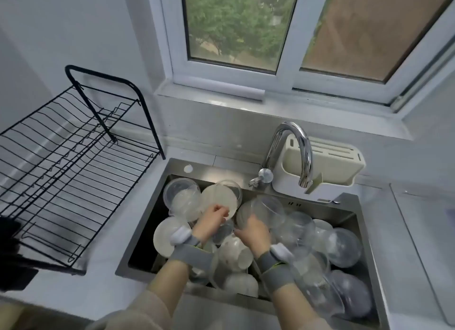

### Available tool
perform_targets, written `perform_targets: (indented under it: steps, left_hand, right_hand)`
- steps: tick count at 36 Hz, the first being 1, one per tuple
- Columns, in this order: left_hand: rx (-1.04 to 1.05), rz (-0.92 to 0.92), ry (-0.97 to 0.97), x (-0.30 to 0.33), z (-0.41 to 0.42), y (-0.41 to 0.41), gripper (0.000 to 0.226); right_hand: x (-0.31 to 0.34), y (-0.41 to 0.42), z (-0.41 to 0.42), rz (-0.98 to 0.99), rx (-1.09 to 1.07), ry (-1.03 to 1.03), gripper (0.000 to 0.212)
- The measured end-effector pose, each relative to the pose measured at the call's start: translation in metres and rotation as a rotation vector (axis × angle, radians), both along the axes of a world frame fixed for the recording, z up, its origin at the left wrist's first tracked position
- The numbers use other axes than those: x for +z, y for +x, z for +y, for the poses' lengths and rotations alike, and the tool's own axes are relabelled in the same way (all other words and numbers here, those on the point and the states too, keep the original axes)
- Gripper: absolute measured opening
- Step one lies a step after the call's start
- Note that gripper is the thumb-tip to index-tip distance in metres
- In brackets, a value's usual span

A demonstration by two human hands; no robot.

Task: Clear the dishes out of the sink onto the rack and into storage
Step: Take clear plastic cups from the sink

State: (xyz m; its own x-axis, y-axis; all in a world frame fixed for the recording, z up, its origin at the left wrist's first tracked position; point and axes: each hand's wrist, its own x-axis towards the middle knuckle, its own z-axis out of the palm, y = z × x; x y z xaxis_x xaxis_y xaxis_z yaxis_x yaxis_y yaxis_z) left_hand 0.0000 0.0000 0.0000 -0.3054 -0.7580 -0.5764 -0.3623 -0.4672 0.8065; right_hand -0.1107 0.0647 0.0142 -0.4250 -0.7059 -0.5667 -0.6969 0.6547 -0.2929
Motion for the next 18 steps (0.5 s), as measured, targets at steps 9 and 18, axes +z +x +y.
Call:
perform_targets:
  steps: [9, 18]
  left_hand:
    - [-0.230, -0.520, -0.279, -0.010, 0.019, 0.006, 0.024]
    - [-0.557, -0.753, -0.397, -0.009, 0.031, 0.010, 0.035]
  right_hand:
    - [-0.015, 0.002, 0.013, 0.083, 0.023, -0.011, 0.025]
    - [-0.005, -0.005, 0.012, -0.015, -0.092, -0.180, 0.012]
